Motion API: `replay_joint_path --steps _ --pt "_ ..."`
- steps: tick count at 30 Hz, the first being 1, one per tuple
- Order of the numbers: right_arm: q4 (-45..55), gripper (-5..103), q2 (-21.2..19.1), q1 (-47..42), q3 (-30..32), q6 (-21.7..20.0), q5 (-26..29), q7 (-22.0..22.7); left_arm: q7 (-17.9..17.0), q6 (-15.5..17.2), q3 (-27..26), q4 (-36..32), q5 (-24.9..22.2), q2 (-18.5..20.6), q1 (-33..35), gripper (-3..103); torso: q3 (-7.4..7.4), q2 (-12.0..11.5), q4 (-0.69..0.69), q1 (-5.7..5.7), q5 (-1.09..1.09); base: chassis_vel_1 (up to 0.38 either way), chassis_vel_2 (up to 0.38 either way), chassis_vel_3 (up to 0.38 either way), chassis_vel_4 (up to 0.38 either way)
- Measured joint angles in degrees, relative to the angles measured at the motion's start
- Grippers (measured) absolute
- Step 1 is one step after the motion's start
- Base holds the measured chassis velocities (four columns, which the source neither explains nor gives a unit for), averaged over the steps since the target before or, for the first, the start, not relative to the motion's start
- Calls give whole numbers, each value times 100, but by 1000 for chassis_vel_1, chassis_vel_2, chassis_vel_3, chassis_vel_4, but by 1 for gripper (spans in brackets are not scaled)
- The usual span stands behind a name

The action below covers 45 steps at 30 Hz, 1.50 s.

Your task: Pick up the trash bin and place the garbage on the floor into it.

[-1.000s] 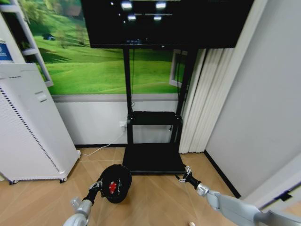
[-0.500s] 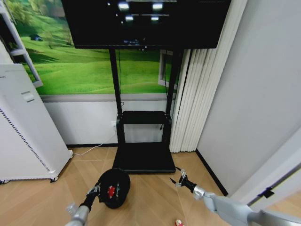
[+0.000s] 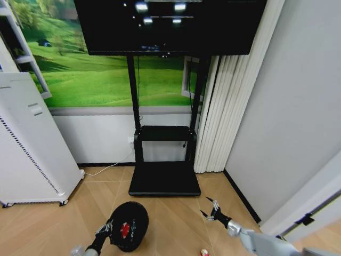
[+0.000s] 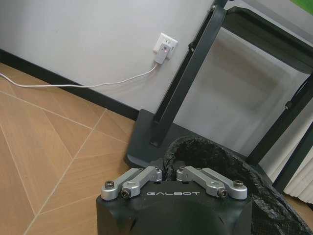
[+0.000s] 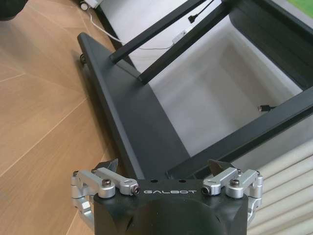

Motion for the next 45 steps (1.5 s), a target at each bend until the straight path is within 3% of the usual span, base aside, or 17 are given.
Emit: replay_joint_path --steps 8,16,19,25,36,45 --pt "199 100 -250 -254 -127 6 -688 -13 33 -21 -20 -2 -25 24 43 7 0 0 1 0 0 0 0 0 0" --pt "-70 100 11 -549 -208 11 -932 -44 47 -22 25 32 -35 -8 7 7 0 0 1 0 2 0 0 0 0" --pt "-227 100 100 -636 -206 12 -1275 -9 53 -22 38 69 -49 -14 -16 7 1 0 1 0 1 0 0 0 0" --pt "-170 100 -58 -634 -186 15 -1776 160 56 -22 120 153 -101 -18 -138 7 1 0 2 0 1 0 0 0 0" --pt "-311 100 -369 -1042 57 16 -1956 288 44 -2 270 300 -165 -61 -361 7 0 0 1 1 2 0 0 0 0" --pt "-569 100 -257 -1523 112 16 -1901 364 74 -4 270 350 -186 -75 -364 7 0 0 0 1 0 0 0 0 0"
